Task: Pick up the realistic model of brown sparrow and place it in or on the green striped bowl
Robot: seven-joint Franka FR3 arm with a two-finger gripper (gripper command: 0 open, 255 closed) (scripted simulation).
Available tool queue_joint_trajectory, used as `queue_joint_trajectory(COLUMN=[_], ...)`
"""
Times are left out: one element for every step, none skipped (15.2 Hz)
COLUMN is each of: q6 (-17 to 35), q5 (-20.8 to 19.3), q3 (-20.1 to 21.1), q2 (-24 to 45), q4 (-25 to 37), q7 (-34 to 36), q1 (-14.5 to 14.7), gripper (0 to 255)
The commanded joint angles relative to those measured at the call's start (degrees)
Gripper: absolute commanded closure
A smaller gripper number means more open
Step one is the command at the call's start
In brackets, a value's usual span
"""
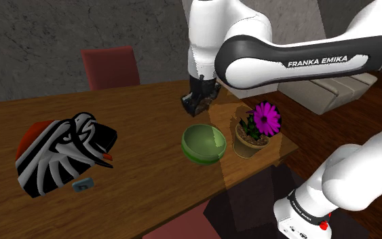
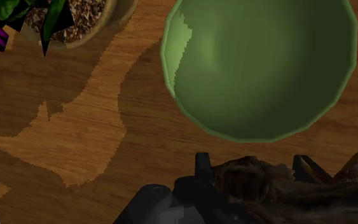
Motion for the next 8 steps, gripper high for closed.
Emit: queue_joint_trajectory(q6=[-0.01,-0.1,-0.24,0.5,1.25,2.0,2.76,3.51], q5=[2.34,3.44,4.31,4.26,4.21,4.16,4.11,4.04], q3=[-0.37,-0.63,-0.87,-0.83,-0.76,-0.67,-0.58,-0.49], q2=[-4.84,-7.24,-9.24,-9.13,-9.01,-8.88,-8.74,-8.58], q4=[-4.17,-6.21,-7.87,-8.54,-9.21,-9.87,-10.51,-11.14], q7=[-0.7,-1.04,-1.31,-1.11,-0.91,-0.72,-0.51,-0.31], q1=[0.77,1.3,1.82,1.89,1.91,1.92,1.92,1.93], gripper=[255,255,255,255,255,255,255,255])
